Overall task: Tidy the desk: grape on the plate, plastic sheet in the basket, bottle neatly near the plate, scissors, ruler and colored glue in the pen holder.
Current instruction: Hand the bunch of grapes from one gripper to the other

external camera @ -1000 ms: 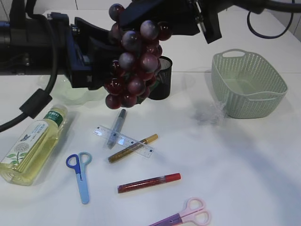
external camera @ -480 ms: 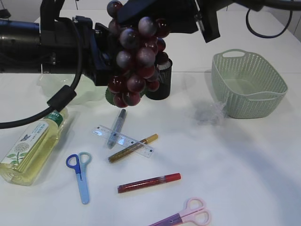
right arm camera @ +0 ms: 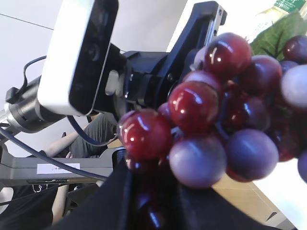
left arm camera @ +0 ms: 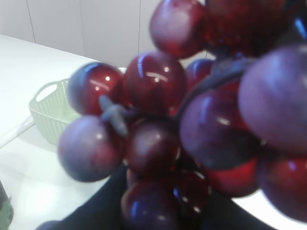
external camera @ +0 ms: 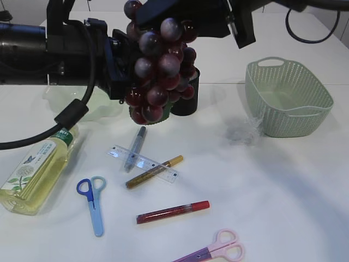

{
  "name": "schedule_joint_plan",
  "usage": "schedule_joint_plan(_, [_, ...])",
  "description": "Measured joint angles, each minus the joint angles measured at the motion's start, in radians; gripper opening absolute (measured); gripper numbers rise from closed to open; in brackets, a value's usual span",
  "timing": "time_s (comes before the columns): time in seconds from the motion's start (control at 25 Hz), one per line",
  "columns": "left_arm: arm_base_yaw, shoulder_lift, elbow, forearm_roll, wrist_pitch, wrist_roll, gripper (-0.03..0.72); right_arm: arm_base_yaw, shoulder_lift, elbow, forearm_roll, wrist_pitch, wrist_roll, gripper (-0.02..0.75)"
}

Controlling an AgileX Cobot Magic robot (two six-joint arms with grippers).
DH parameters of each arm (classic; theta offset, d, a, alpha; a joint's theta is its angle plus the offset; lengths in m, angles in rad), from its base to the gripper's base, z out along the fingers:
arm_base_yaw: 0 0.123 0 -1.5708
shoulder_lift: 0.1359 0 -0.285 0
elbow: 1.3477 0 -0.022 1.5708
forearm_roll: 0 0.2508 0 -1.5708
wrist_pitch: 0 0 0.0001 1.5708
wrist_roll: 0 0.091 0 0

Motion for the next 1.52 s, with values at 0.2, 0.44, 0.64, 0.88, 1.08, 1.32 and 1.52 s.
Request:
schedule_joint_plan(0.2, [0.0,0.0,0.0,0.0,0.006,0.0,0.169,0.0,-0.001,0.0,0.0,0.0,-0.003,0.182])
schedule_joint_plan(0.44, [0.0,0.0,0.0,0.0,0.006,0.0,0.164,0.0,-0.002,0.0,0.004,0.0,-0.007,0.306])
schedule_joint_plan(0.64, [0.0,0.0,0.0,0.002,0.006,0.0,0.163,0.0,-0.005,-0.002,0.008,0.0,-0.009,0.412])
schedule_joint_plan(0.88, [0.0,-0.016,0.0,0.004,-0.004,-0.006,0.161,0.002,-0.005,-0.004,0.011,0.002,-0.009,0.565])
schedule_joint_plan(1.08, [0.0,-0.018,0.0,0.005,-0.009,-0.023,0.159,0.002,-0.006,-0.004,-0.004,0.004,-0.008,0.6])
schedule_joint_plan(1.32, [0.0,-0.047,0.0,0.008,-0.032,-0.038,0.159,0.002,-0.007,-0.004,-0.114,0.004,0.02,0.602])
schedule_joint_plan(1.52, [-0.002,-0.059,0.0,0.011,-0.039,-0.057,0.158,0.002,-0.007,-0.004,-0.152,0.004,0.026,0.602])
